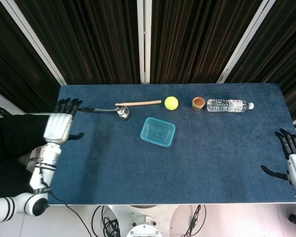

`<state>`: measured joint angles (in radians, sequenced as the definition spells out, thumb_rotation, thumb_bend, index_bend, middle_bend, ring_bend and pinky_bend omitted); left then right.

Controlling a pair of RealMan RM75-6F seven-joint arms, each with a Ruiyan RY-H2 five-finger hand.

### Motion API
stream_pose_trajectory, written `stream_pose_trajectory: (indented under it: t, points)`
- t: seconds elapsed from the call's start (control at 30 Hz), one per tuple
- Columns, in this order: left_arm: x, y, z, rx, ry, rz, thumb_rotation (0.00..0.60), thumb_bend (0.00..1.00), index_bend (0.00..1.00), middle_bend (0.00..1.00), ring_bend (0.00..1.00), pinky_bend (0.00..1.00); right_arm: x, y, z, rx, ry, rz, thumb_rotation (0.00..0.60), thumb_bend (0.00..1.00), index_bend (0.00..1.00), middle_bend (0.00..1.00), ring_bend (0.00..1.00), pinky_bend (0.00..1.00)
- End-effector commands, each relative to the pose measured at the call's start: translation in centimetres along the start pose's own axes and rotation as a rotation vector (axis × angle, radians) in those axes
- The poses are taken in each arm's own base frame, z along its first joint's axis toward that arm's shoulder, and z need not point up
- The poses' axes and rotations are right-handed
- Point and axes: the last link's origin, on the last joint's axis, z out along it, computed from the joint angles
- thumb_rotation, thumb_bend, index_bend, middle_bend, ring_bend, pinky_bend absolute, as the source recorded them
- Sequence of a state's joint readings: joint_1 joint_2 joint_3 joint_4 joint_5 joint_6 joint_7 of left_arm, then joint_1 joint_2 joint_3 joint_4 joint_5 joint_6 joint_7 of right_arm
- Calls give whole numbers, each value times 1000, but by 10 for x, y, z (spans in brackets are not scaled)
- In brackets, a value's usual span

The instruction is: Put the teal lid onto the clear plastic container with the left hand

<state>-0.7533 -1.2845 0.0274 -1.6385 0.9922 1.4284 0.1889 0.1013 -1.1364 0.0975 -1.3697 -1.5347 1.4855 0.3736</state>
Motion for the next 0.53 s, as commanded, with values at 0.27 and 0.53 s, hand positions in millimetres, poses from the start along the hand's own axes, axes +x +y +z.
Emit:
stream_pose_trajectory:
  t: [0.27, 0.53]
  points:
    - [4, -99, -125, 189, 39, 150, 600, 81, 107, 81, 0, 15, -8, -11, -1, 77, -43, 19, 600, 33, 0, 0, 0, 0]
    - [-5, -88, -183, 222, 29, 109, 600, 81, 107, 82, 0, 14, -15, -24, -16, 105, -66, 30, 600, 33, 0, 0, 0, 0]
